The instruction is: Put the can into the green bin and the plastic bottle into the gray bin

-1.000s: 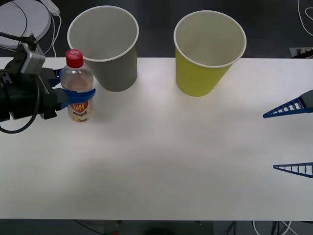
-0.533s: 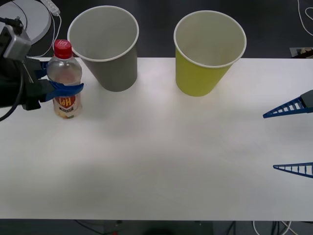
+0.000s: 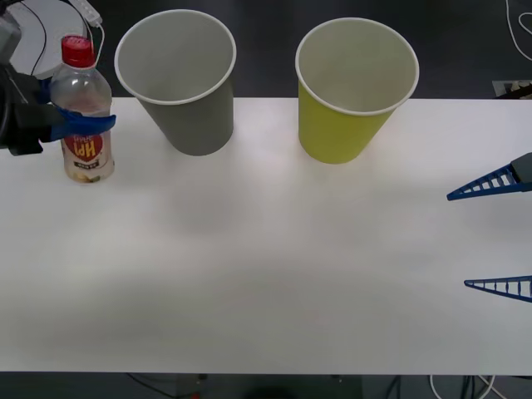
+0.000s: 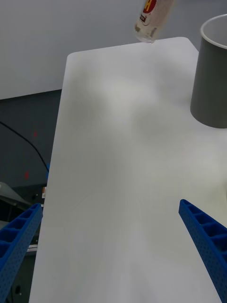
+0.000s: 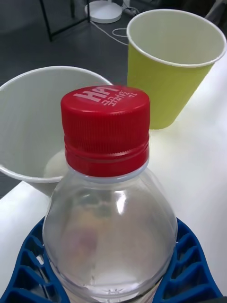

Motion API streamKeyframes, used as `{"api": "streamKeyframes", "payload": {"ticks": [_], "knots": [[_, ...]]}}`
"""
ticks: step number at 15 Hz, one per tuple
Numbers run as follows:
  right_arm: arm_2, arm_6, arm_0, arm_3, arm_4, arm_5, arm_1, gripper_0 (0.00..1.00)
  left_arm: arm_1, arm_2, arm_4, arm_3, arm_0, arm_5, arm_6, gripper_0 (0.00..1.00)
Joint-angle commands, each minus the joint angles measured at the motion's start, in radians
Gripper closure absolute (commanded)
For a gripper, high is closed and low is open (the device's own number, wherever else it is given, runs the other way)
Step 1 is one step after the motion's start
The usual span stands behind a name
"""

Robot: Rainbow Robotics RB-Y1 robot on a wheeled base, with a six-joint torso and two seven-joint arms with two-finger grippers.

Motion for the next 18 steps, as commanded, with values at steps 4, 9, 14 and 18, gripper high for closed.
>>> {"api": "streamKeyframes", "payload": {"ticks": [4,9,14,18], "knots": [[0.0,0.0,0.0,0.0,0.0,0.0,0.0,0.0,0.036,0.0,-0.067,0.011,-0.136,-0.178,0.157,1.0],[0.0,0.0,0.0,0.0,0.0,0.0,0.0,0.0,0.036,0.0,-0.068,0.106,-0.273,-0.345,0.152,1.0],[0.0,0.0,0.0,0.0,0.0,0.0,0.0,0.0,0.04,-0.074,-0.076,0.221,-0.435,-0.455,0.146,1.0],[0.0,0.0,0.0,0.0,0.0,0.0,0.0,0.0,0.05,-0.232,-0.082,0.325,-0.595,-0.458,0.143,1.0]]}}
